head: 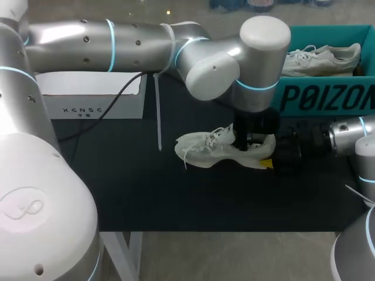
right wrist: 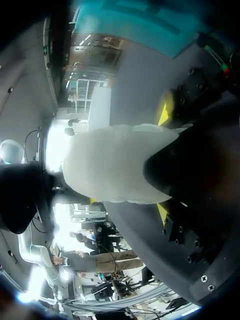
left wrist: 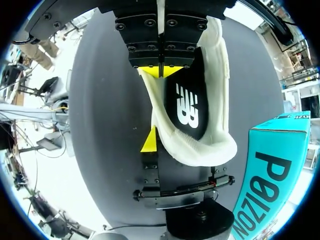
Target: Take the shoe out of the shoebox, open the shoe tongue, remove and reinsert the insole, then place the shoe into the shoebox
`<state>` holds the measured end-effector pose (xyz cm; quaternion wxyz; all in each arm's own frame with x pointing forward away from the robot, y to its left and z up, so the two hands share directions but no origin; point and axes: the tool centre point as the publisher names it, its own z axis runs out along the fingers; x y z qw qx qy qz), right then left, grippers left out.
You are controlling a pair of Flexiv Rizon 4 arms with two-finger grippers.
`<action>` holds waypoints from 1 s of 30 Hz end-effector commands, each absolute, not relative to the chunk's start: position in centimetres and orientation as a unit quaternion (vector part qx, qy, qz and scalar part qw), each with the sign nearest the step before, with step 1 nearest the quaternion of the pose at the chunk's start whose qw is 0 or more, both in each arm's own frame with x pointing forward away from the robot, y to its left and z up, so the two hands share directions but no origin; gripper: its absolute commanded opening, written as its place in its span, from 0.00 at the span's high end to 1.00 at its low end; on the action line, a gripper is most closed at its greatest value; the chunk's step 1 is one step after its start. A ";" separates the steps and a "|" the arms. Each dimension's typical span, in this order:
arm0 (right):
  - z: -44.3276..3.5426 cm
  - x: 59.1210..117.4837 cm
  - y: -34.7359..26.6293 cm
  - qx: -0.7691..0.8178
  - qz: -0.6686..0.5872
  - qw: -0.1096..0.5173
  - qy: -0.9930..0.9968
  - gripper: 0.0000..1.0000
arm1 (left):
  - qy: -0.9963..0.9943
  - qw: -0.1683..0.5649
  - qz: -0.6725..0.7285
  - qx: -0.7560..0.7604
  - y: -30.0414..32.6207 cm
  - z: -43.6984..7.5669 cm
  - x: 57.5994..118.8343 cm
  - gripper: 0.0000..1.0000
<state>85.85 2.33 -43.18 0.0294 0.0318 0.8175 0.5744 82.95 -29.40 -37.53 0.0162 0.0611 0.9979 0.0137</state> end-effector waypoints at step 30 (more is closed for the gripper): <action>-43.5 85.9 2.5 0.033 0.573 0.030 0.818 1.00 | 0.992 0.072 0.025 0.096 -30.6 -43.0 84.9 1.00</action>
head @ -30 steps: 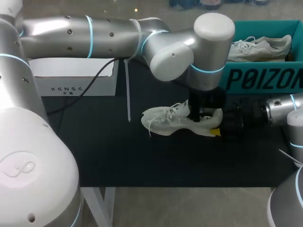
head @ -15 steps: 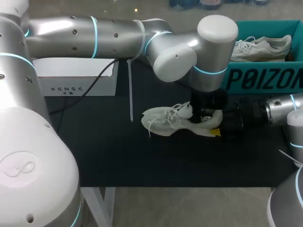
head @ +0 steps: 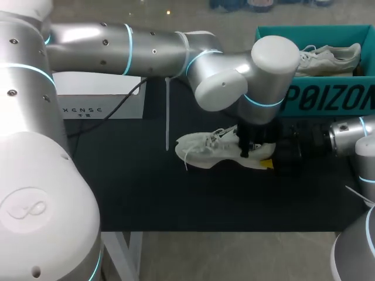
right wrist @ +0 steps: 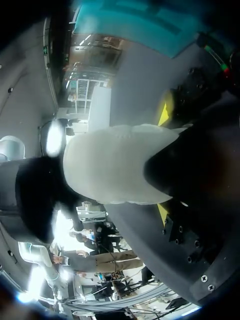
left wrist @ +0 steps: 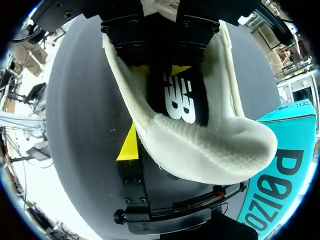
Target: Take the shoe out of the shoebox, open the shoe tongue, remove and reinsert the insole, then place the shoe into the shoebox
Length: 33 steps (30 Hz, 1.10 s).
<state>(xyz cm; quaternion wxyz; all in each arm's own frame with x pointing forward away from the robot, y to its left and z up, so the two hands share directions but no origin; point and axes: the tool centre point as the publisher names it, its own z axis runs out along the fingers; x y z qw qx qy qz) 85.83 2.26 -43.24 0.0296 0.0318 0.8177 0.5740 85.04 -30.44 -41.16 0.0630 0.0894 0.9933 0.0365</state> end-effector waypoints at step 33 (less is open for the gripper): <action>-43.5 85.9 2.5 0.033 0.573 0.030 0.818 1.00 | 0.975 0.213 -0.009 0.068 -29.6 -35.3 86.0 1.00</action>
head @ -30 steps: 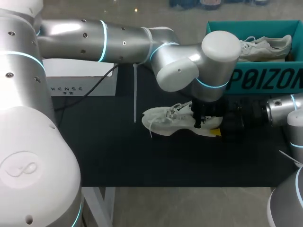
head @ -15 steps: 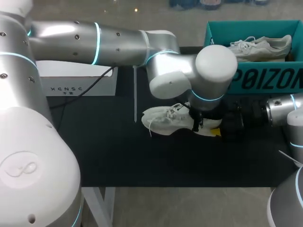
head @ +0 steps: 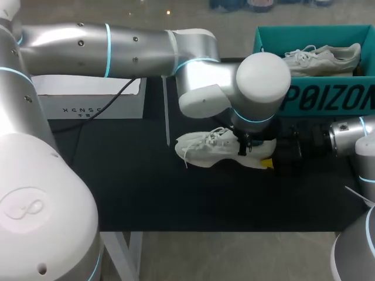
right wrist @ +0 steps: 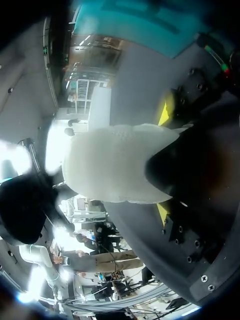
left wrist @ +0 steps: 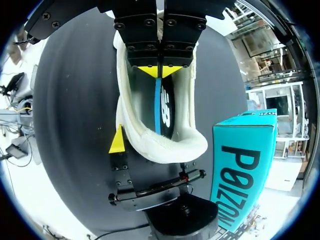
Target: Take the shoe out of the shoebox, open the shoe tongue, remove and reinsert the insole, then place the shoe into the shoebox
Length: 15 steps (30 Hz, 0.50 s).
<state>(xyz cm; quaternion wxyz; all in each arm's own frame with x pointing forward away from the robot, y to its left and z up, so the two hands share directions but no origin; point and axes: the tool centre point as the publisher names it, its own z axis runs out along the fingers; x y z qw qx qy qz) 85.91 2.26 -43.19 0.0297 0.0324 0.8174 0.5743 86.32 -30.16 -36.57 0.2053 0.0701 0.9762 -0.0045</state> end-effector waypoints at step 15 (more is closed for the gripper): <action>-43.5 85.9 2.5 0.033 0.573 0.030 0.818 1.00 | 0.971 0.228 -0.017 0.067 -29.5 -32.9 85.6 1.00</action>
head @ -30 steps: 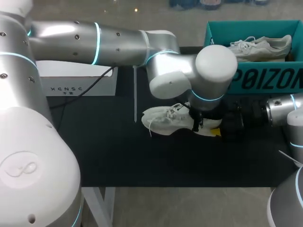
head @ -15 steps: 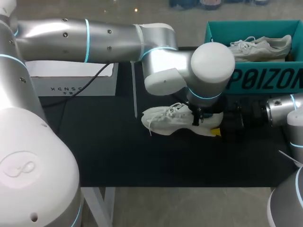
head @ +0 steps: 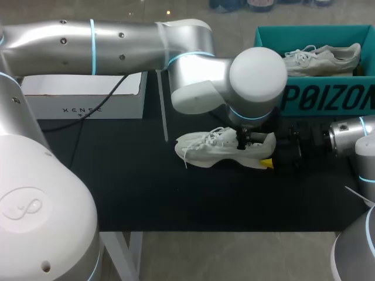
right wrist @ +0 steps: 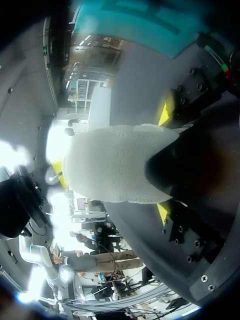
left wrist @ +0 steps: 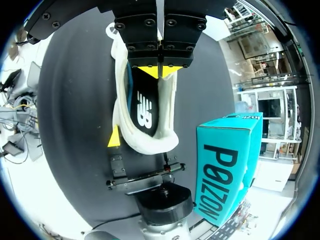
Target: Take the shoe out of the shoebox, open the shoe tongue, remove and reinsert the insole, then place the shoe into the shoebox
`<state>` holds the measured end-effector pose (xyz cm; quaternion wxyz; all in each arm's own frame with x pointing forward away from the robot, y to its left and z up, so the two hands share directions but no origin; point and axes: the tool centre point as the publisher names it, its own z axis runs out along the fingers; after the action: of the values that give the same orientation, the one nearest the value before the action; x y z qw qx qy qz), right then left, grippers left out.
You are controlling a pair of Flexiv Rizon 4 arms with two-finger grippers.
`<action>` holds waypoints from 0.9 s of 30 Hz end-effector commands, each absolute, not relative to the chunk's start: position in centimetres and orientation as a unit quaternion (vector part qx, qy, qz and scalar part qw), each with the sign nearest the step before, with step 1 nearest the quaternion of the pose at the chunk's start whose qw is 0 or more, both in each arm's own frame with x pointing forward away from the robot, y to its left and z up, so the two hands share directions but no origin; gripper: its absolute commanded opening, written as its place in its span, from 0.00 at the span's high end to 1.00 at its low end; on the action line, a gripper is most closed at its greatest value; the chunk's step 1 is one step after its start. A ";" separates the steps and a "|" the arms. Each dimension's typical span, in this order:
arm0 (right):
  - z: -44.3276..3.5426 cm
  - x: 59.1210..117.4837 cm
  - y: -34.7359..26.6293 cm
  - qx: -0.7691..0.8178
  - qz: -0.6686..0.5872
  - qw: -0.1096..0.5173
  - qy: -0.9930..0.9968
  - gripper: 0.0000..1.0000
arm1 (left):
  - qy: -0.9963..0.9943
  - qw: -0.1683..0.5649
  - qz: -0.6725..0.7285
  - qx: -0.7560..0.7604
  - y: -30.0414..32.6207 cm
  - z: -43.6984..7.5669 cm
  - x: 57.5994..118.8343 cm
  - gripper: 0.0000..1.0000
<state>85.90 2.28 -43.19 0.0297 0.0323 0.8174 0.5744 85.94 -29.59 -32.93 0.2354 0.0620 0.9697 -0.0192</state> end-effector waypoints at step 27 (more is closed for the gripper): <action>-43.5 85.9 2.5 0.033 0.573 0.030 0.818 1.00 | 0.985 0.134 0.029 0.101 -31.5 -36.9 84.7 0.71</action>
<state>85.88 2.29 -43.19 0.0296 0.0321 0.8174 0.5744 84.72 -31.31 -36.53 0.1358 0.1006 0.9853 0.0267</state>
